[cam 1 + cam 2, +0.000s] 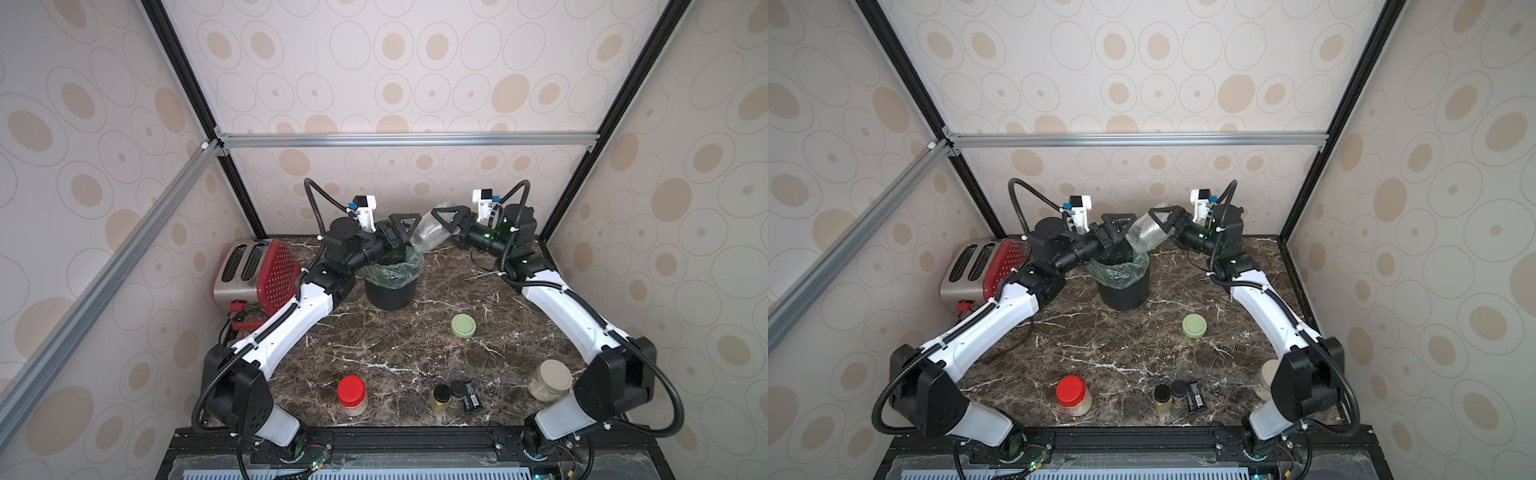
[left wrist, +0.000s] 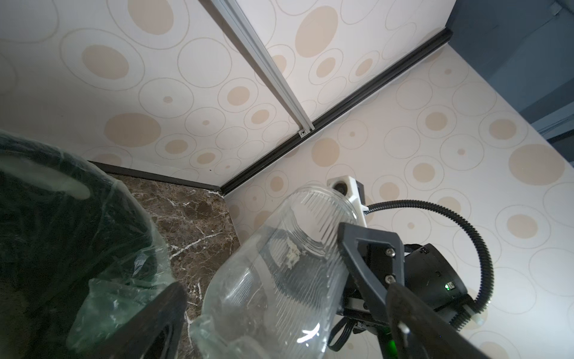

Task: Empty expired oatmeal from jars
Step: Place the jar at the center of the board.

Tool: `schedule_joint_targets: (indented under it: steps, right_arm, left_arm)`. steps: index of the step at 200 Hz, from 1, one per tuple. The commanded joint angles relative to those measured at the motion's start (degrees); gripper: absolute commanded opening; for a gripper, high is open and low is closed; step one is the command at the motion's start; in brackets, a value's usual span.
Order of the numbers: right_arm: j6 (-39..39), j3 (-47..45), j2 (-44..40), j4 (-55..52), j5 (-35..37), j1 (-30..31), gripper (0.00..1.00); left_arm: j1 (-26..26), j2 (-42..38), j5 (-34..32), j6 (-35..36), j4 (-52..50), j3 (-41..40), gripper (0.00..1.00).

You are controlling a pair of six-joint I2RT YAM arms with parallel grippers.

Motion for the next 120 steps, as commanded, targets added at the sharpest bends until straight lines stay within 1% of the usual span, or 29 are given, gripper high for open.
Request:
schedule_joint_targets:
  steps: [1, 27, 49, 70, 93, 120]
  right_arm:
    - [-17.15, -3.51, -6.04, -14.47, 9.28, 0.03, 0.3]
    - [-26.37, -10.68, -10.75, -19.34, 18.12, 2.29, 0.31]
    - [-32.32, -17.53, -12.83, -18.18, 23.19, 5.1, 0.31]
    - [-37.59, -24.83, -13.53, -12.2, 25.16, 8.37, 0.31]
    - [-43.18, -31.83, -13.26, -4.23, 27.61, 11.96, 0.29]
    - [-45.61, -39.21, -12.23, 5.77, 29.65, 13.55, 0.25]
  left_arm:
    - [-0.05, -3.09, -0.21, 6.06, -8.44, -0.04, 0.99]
    - [-0.03, -5.72, -0.76, 10.22, -15.51, -1.45, 0.99]
    - [-0.04, -8.06, -2.24, 13.54, -20.89, -2.76, 0.99]
    - [0.0, -9.14, -3.58, 15.8, -24.86, -3.77, 0.99]
    - [0.43, -9.09, -3.52, 15.92, -25.75, -5.12, 0.99]
    - [1.11, -8.51, -2.7, 15.61, -25.6, -5.8, 0.99]
